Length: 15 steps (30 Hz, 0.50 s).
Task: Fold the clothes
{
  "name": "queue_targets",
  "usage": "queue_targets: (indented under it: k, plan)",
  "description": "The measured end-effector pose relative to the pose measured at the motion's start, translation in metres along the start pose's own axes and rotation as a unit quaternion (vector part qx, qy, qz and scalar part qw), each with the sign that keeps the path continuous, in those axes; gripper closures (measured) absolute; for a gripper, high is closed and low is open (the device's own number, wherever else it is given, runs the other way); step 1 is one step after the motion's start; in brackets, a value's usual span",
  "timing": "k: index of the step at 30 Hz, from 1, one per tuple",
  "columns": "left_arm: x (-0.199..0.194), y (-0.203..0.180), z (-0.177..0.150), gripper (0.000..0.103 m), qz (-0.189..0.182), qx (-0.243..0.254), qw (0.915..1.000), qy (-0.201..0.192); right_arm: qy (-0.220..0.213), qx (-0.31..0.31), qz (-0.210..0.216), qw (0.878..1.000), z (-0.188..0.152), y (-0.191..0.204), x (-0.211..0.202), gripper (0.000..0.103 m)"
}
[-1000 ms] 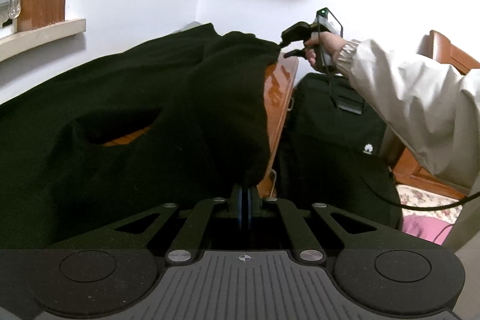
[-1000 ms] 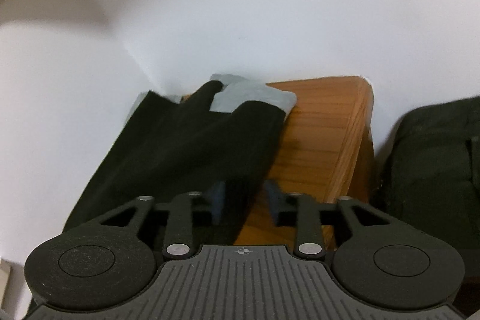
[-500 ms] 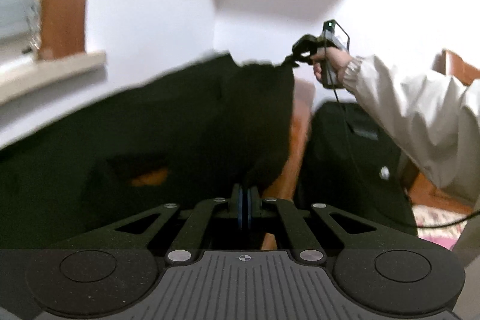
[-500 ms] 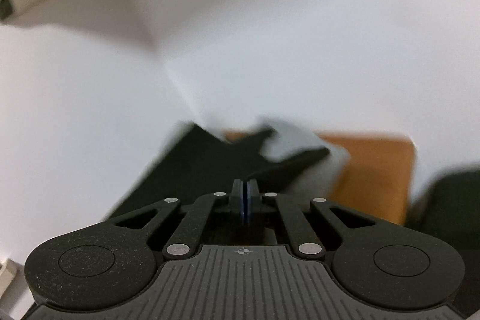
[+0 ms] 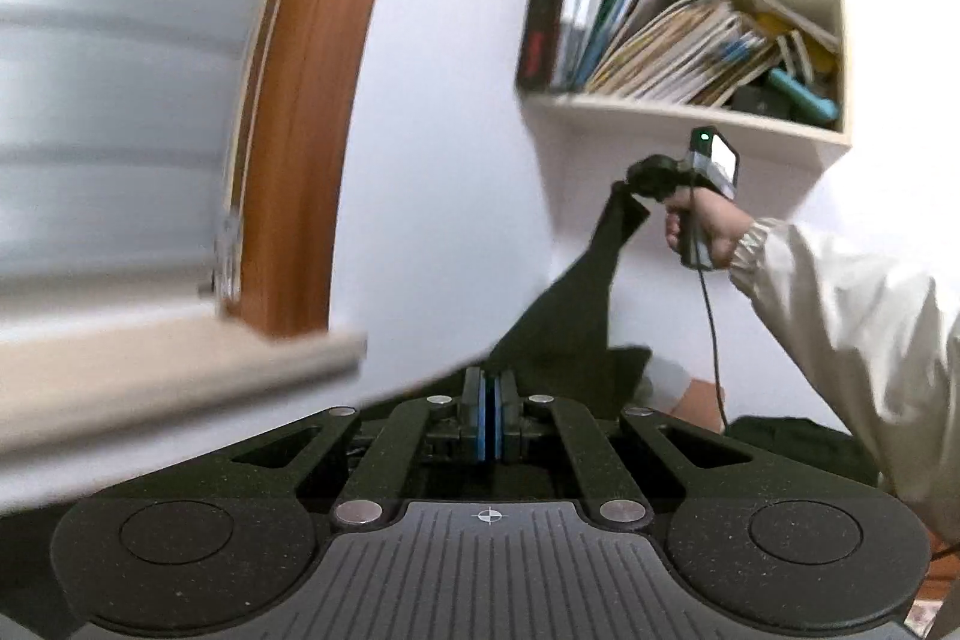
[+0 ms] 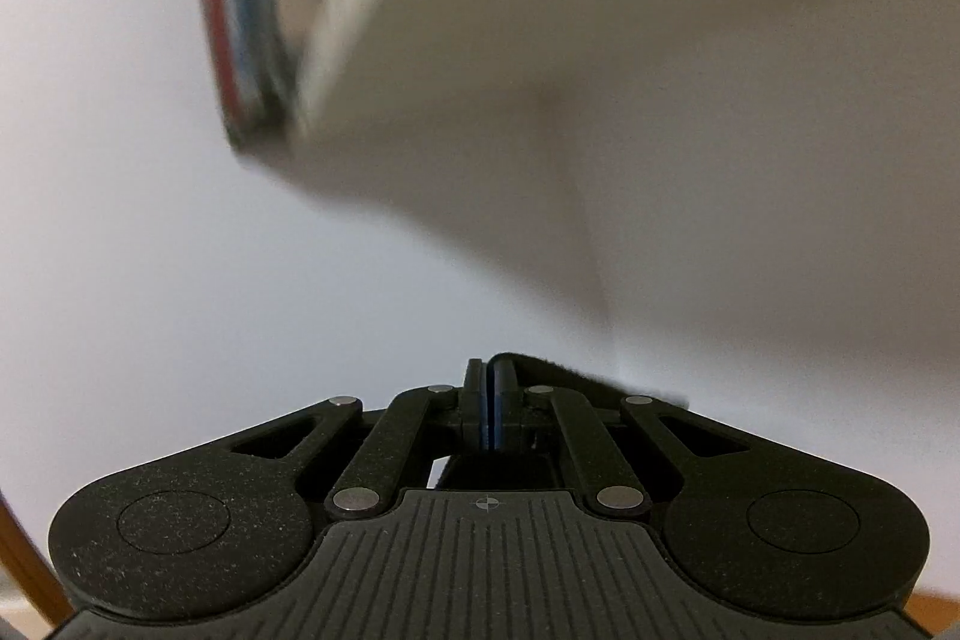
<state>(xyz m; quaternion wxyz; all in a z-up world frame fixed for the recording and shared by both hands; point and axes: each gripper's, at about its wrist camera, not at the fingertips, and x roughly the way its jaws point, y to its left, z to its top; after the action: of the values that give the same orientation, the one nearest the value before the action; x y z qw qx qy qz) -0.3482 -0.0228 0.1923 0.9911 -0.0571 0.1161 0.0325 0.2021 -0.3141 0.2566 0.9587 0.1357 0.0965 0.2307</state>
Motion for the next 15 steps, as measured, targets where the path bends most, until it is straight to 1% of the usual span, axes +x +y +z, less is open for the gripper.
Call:
queue_targets:
  k: [2,3,4,6,7,9,10,11,13,14,15]
  plan:
    - [-0.006,-0.007,0.011,0.101,-0.002,0.013,0.9999,-0.009,-0.035,-0.011,0.008,0.999,0.015,0.002,-0.014,0.100]
    - [-0.008,-0.012,0.014,0.101,-0.005,0.015,0.9998,-0.010,-0.044,-0.010,0.008,0.999,0.019,-0.004,-0.021,0.100]
    - [-0.008,-0.019,0.013,0.101,-0.015,0.018,0.9997,-0.004,-0.053,-0.010,0.007,0.999,0.023,-0.010,-0.028,0.100]
    - [-0.002,-0.034,0.006,0.101,-0.036,0.025,0.9989,0.017,-0.044,-0.013,-0.013,0.999,0.021,-0.036,-0.037,0.100]
    - [0.007,-0.042,-0.001,0.101,-0.051,0.027,0.9978,0.034,-0.034,-0.018,-0.029,0.999,0.014,-0.054,-0.042,0.100]
    - [0.027,-0.059,-0.024,0.101,-0.080,0.025,0.9937,0.075,-0.015,-0.013,-0.064,0.998,-0.005,-0.093,-0.051,0.100]
    - [0.038,-0.067,-0.038,0.101,-0.095,0.024,0.9903,0.099,-0.003,-0.007,-0.077,0.997,-0.016,-0.112,-0.054,0.100]
    - [0.049,-0.076,-0.052,0.100,-0.109,0.024,0.9862,0.122,0.020,-0.004,-0.099,0.995,-0.032,-0.133,-0.055,0.100]
    - [0.073,-0.090,-0.083,0.100,-0.134,0.020,0.9751,0.176,0.065,0.002,-0.141,0.988,-0.065,-0.175,-0.056,0.098]
    - [0.084,-0.096,-0.097,0.099,-0.144,0.019,0.9687,0.201,0.108,-0.002,-0.168,0.980,-0.086,-0.194,-0.051,0.091]
    - [0.091,-0.098,-0.105,0.099,-0.149,0.011,0.9649,0.216,0.157,-0.005,-0.197,0.968,-0.106,-0.210,-0.045,0.087]
